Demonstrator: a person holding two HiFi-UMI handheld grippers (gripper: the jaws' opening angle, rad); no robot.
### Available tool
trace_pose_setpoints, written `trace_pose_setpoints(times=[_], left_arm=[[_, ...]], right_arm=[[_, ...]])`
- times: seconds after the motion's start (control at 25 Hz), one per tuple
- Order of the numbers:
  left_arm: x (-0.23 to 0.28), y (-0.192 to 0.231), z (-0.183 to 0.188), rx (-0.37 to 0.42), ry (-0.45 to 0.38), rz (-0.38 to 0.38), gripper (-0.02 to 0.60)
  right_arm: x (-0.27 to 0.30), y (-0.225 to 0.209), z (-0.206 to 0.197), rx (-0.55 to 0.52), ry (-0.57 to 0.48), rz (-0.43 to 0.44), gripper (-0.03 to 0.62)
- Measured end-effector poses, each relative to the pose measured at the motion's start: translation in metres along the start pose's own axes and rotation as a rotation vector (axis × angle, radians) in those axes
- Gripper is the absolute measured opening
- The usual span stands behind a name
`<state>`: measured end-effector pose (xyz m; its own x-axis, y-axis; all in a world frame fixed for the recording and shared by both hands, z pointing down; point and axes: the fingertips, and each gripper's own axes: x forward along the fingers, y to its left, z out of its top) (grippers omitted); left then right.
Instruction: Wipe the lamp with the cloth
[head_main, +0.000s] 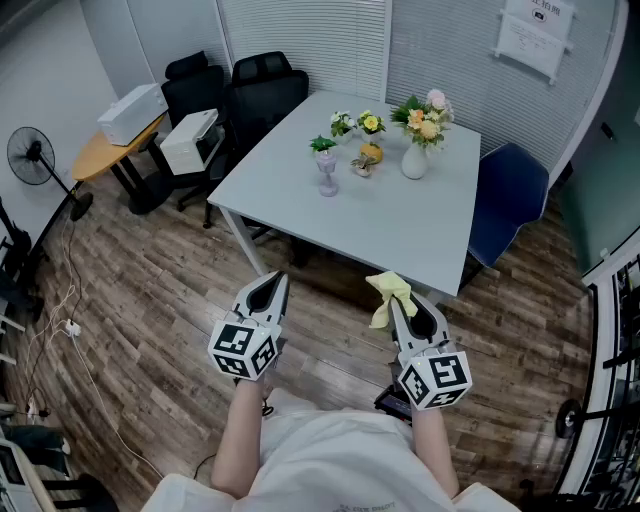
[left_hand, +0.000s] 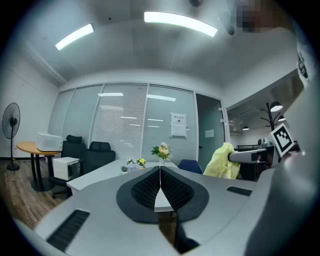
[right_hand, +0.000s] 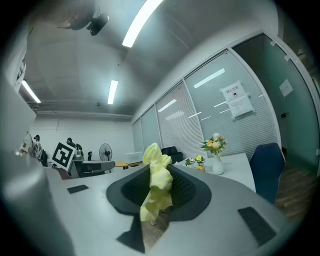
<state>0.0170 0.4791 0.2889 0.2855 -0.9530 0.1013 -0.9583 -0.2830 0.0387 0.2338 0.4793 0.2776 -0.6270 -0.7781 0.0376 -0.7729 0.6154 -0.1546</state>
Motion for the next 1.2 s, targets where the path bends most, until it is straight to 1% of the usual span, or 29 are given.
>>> trace_pose_setpoints(times=[0.2,0.32,0.4,0.44,0.48,0.52,0.6,0.68,0.92,1.08,1.2], left_arm=[[-0.001,-0.013,0.001,0.005,-0.002,0.006,0.003],[-0.002,-0.013,0.002,0.008,-0.004,0.016,0.003],[-0.003,-0.01,0.002,-0.016,-0.01,0.008,0.005],[-0.001,-0.01,-0.002,-0.036,-0.003,-0.014,0.005],[0.002,-0.01,-0.007,-0.054,0.013,-0.04,0.113],[0.006,-0.01,-0.014,-0.063,0.031,-0.059,0.275],[0.013,-0.007,-0.024,-0.051,0.055,-0.066,0.306],[0.019,-0.002,-0.031,-0.047,0.067,-0.063,0.319],[0.052,0.022,-0.051,-0.089,0.1,-0.069,0.328],[0.094,0.049,-0.064,-0.111,0.119,-0.075,0.328],[0.134,0.079,-0.076,-0.121,0.14,-0.087,0.328]], right_arm=[[-0.008,-0.01,0.001,0.005,-0.009,0.007,0.1],[-0.006,-0.01,0.001,0.011,-0.01,0.018,0.1],[-0.003,-0.009,0.0,0.021,-0.008,0.032,0.1],[-0.001,-0.009,-0.002,0.034,-0.005,0.038,0.1],[0.002,-0.01,-0.004,0.051,-0.002,0.043,0.101],[0.004,-0.012,-0.006,0.068,0.002,0.045,0.101],[0.01,-0.017,-0.008,0.095,0.01,0.053,0.101],[0.017,-0.022,-0.008,0.106,0.015,0.067,0.101],[0.055,-0.033,-0.015,0.089,0.061,0.083,0.1],[0.1,-0.05,-0.024,0.087,0.095,0.081,0.098],[0.146,-0.065,-0.03,0.086,0.118,0.076,0.098]])
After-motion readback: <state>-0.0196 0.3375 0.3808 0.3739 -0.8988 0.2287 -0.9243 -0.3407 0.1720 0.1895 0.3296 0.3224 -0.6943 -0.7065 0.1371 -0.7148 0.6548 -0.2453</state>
